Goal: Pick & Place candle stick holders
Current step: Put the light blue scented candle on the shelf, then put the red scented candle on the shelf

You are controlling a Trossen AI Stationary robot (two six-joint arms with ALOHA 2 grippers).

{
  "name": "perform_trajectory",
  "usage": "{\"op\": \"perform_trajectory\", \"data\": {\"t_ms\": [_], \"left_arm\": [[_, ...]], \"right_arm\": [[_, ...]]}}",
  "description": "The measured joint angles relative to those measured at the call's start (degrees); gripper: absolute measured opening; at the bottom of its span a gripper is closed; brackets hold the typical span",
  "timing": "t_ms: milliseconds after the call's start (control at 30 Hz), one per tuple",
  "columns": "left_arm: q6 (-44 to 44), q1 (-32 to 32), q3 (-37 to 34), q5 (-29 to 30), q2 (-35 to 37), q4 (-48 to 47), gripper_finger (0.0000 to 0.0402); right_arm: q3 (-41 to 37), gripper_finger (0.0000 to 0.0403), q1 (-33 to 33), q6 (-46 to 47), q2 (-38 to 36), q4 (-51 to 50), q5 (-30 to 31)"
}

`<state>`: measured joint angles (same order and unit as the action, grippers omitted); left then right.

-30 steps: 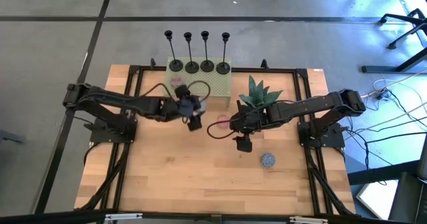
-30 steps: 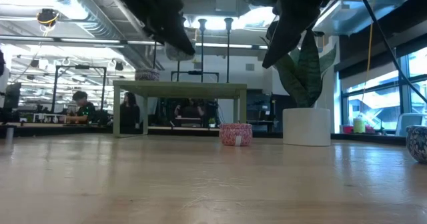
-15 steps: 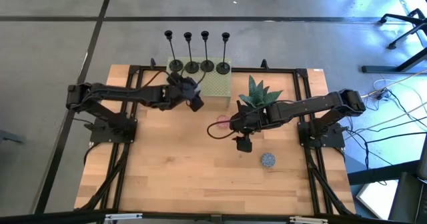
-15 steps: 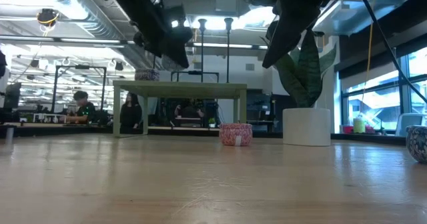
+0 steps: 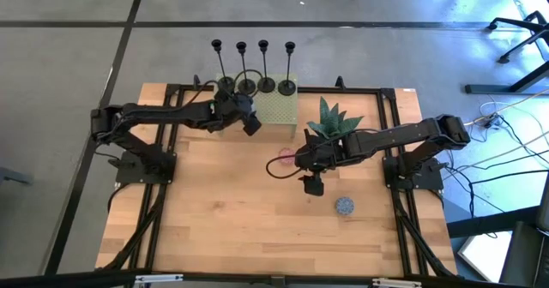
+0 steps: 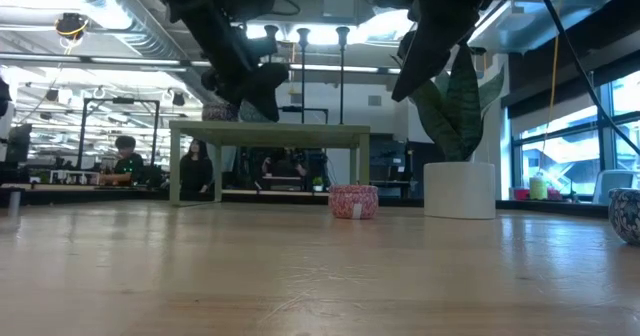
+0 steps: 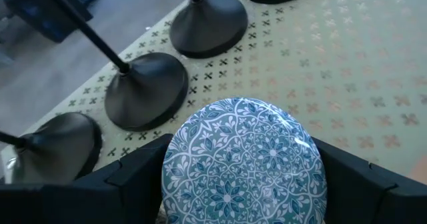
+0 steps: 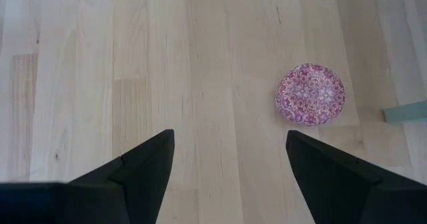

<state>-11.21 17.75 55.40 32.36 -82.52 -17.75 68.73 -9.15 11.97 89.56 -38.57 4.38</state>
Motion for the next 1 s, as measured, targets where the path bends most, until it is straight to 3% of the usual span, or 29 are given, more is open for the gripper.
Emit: {"op": "perform_trajectory", "data": {"t_ms": [433,1000], "left_arm": [[1.4,1.5,0.0,-0.4,0.0,1.7,0.0333],[4.6,0.4,2.1,1.1,0.2,5.6,0.0335]], "right_arm": [[0.0,0.0293,0.0,-0.6,0.0,0.0,0.0],[0.0,0.0293,0.0,-0.7,0.0,0.5,0.0]]}}
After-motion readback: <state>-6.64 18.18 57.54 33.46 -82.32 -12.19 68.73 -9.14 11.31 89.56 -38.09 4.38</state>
